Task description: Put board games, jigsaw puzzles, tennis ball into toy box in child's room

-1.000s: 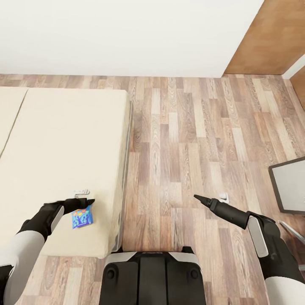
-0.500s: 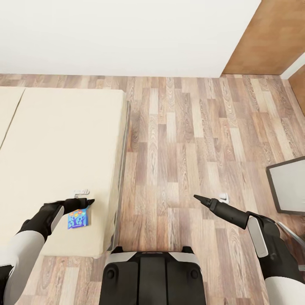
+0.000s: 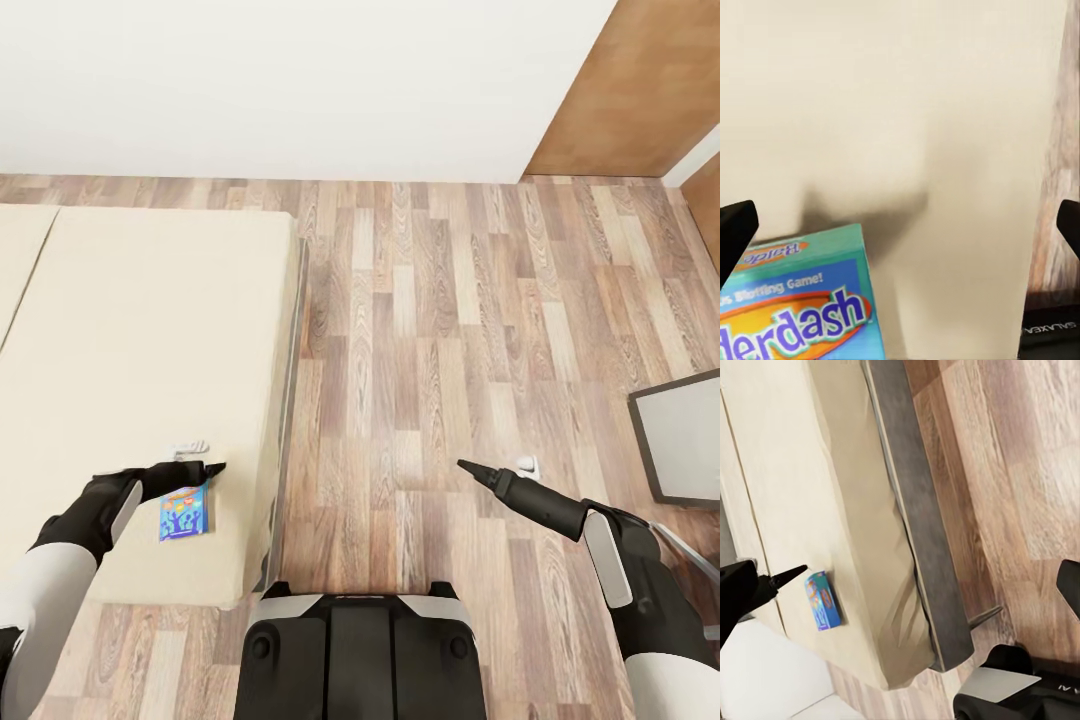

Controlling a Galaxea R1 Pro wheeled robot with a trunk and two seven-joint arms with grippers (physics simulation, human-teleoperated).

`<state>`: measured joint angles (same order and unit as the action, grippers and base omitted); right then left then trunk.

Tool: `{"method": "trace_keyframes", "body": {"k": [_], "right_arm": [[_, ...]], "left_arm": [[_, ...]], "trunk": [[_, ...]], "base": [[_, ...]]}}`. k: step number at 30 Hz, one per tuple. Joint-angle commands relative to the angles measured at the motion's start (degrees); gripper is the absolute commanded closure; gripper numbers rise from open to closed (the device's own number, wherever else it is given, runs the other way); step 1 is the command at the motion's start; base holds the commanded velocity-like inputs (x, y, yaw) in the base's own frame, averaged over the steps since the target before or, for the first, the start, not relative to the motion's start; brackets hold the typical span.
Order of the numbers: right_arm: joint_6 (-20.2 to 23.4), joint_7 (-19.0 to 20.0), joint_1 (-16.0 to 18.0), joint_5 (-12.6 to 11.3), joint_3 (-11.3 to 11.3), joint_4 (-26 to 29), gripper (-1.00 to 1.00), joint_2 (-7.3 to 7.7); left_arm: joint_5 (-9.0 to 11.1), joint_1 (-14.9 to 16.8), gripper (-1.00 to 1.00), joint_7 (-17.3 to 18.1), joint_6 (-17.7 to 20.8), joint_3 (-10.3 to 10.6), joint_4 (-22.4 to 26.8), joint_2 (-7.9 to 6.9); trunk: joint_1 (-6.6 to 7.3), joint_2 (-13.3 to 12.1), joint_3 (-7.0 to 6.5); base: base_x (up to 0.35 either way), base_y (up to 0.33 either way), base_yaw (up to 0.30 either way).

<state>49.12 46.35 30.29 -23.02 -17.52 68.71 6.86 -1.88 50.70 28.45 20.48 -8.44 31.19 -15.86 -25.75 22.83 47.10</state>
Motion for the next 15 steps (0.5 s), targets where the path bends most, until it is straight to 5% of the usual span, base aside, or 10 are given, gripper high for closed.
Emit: {"method": "trace_keyframes", "body": {"k": [1, 7, 15], "right_arm": [[-0.17, 0.18, 0.03, -0.03, -0.06, -0.01, -1.0, 0.0], [-2.29, 0.22, 0.03, -0.12, -0.06, -0.06, -1.0, 0.0], [-2.88, 0.25, 0.03, -0.12, -0.06, -0.07, -1.0, 0.01]], "left_arm": [[-0.18, 0.01, -1.0, 0.98, 0.61, -0.4, 0.48, -0.06], [0.11, 0.01, -1.0, 4.41, 3.09, -2.74, 2.55, -1.83], [0.02, 0.01, -1.0, 9.64, 6.98, -9.84, 3.31, -4.28]], "trunk": [[-0.03, 0.09, 0.06], [-0.03, 0.09, 0.06], [-0.03, 0.09, 0.06]], "base": [[0.0, 0.0, 0.0], [0.0, 0.0, 0.0], [0.0, 0.0, 0.0]]}}
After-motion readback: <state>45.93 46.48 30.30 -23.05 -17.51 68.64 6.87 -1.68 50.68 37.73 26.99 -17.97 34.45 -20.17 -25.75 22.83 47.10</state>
